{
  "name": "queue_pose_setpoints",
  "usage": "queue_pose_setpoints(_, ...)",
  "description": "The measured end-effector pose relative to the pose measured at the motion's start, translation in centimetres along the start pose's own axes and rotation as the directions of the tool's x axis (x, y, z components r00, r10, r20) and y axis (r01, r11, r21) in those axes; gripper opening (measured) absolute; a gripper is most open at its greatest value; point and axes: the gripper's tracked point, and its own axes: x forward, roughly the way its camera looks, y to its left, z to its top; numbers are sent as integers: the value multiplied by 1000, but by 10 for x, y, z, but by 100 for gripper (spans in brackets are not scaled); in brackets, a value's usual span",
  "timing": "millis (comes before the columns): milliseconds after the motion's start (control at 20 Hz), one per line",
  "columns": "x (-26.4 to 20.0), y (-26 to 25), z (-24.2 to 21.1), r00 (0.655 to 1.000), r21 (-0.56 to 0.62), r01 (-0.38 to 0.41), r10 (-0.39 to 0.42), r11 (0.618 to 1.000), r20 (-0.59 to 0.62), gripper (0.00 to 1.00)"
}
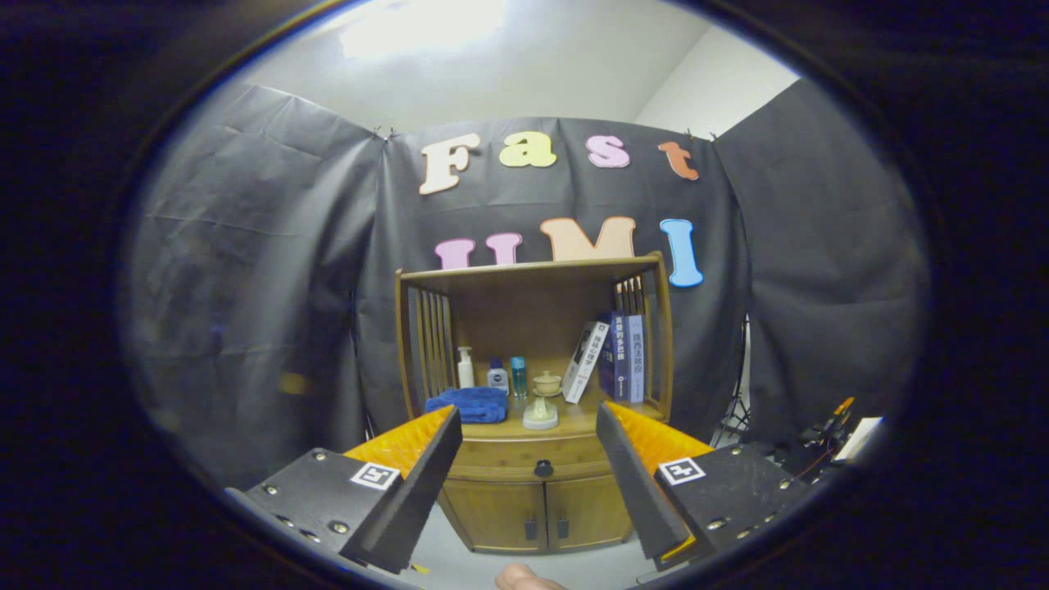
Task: Pull open the drawer, take out the items inside it, and place them on the countertop above the cabinet.
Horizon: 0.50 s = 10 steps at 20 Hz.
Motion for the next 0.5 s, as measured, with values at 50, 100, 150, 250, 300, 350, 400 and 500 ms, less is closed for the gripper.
queue_pose_setpoints(50, 0, 1, -1, 1000, 16, -2, 2, 1000, -1, 99)
queue_pose_setpoints(100, 0, 5, -2, 1000, 29, -9, 9, 1000, -3, 99)
queue_pose_setpoints(150, 0, 7, -3, 1000, 33, -14, 14, 999, -8, 99)
queue_pose_setpoints(250, 0, 10, -4, 1000, 21, -19, 19, 1000, -10, 99)
queue_pose_setpoints(300, 4, 11, -3, 1000, 10, -19, 19, 1000, -10, 99)
queue_pose_setpoints(350, 4, 13, -4, 1000, 5, -23, 23, 1000, -11, 99)
queue_pose_setpoints(400, 3, 16, -5, 999, 5, -31, 31, 1000, -13, 99)
queue_pose_setpoints(500, 4, 17, -7, 999, 9, -35, 35, 999, -18, 99)
